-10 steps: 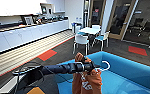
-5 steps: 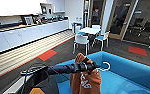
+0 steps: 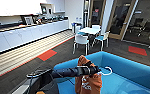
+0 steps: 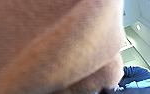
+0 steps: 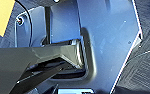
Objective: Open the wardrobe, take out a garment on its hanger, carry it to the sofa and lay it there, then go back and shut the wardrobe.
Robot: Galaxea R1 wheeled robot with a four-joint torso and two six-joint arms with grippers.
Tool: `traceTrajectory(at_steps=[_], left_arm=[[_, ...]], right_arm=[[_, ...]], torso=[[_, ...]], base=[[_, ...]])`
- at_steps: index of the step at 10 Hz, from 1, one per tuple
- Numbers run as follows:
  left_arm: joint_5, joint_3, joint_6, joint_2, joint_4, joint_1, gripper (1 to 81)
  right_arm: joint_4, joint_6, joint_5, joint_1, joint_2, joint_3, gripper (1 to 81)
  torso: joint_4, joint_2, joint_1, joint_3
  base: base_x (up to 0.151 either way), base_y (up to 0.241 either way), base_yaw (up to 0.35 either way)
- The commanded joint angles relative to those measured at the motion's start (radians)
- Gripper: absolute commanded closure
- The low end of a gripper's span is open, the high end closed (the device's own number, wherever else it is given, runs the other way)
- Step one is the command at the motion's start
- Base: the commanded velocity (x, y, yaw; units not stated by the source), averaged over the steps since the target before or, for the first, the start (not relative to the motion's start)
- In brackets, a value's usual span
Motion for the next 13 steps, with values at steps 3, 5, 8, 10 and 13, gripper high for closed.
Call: traceTrajectory(at_steps=[3,5,8,10,13], left_arm=[[-0.047,-0.011,0.032,0.032,0.128,-0.097,81.1],[-0.178,-0.035,0.018,0.053,0.128,-0.11,81.1],[-0.379,-0.161,-0.039,0.075,0.102,-0.076,81.1],[-0.374,-0.201,-0.04,0.062,0.1,-0.044,81.1],[-0.377,-0.266,-0.039,0.026,0.102,-0.018,81.1]], right_arm=[[-0.001,-0.004,-0.062,0.025,0.009,0.009,1.0],[-0.001,-0.004,-0.062,0.025,0.009,0.009,1.0],[-0.001,-0.004,-0.062,0.023,0.009,0.009,1.0],[-0.001,-0.004,-0.062,0.023,0.009,0.009,1.0],[0.001,-0.004,-0.06,0.022,0.009,0.009,1.0]], torso=[[0.0,0.0,0.0,0.0],[0.0,0.0,0.0,0.0],[0.0,0.0,0.0,0.0],[0.0,0.0,0.0,0.0],[0.0,0.0,0.0,0.0]], base=[[0.0,0.0,0.0],[0.0,0.0,0.0],[0.0,0.0,0.0],[0.0,0.0,0.0],[0.0,0.0,0.0]])
